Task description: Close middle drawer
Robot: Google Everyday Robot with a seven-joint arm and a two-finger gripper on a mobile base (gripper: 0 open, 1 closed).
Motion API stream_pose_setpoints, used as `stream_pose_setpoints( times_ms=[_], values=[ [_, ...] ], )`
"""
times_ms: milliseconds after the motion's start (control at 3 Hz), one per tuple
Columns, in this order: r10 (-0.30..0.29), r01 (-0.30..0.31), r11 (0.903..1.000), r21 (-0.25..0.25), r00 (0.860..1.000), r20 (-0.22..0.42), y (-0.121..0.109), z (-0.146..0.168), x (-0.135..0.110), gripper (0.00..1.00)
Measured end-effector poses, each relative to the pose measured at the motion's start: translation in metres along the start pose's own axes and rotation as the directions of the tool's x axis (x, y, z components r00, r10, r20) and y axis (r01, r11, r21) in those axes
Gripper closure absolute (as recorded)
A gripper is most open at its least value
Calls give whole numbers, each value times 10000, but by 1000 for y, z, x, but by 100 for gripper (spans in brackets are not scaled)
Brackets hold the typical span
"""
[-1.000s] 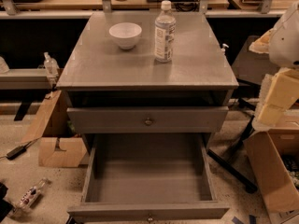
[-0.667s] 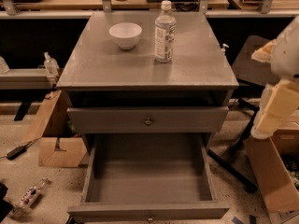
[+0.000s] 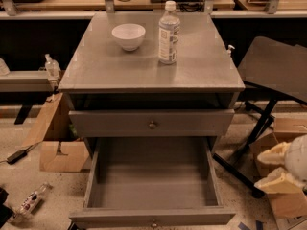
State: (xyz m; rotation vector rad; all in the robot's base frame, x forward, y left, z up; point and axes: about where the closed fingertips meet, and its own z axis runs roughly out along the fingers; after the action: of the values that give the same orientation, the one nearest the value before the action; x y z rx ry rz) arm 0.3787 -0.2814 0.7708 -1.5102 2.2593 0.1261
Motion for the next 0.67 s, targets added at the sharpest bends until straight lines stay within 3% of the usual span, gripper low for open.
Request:
stream_pose_setpoints(
  times_ms=[333,667],
  values=[
    [318,-332,9989,341,9986,414,12,77,53,81],
    [477,-498,9966,659,9984,317,1,113,68,100]
  ],
)
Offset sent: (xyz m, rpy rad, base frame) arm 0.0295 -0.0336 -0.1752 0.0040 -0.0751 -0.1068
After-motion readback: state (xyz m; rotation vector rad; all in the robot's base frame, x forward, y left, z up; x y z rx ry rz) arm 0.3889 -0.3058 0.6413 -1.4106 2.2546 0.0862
